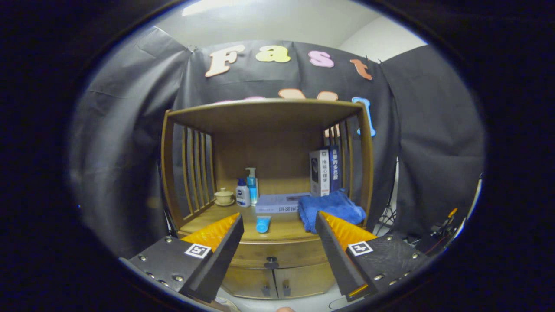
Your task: Pull open the drawer, take out the items inside it, and place them on the countertop above the cabinet.
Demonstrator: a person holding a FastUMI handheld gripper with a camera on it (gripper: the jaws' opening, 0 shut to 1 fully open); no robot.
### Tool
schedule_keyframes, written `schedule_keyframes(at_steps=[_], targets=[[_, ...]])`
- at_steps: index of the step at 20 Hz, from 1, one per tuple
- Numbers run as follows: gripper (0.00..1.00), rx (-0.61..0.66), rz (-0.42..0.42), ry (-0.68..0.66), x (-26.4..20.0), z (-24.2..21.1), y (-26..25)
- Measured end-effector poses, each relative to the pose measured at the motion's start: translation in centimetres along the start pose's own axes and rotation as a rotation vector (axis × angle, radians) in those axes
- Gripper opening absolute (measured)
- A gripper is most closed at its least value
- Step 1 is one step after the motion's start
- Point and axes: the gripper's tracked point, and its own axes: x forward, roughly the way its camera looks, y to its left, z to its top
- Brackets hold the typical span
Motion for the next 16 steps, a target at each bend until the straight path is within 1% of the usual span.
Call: schedule_keyframes(at_steps=[6,10,16], targets=[[0.99,-0.032,-0.016,-0.051,-6.2,2.0,-1.7],[0.99,-0.036,-0.059,-0.069,-9.7,1.8,-3.5],[0.99,-0.017,-0.103,-0.061,-11.9,0.5,-5.3]])
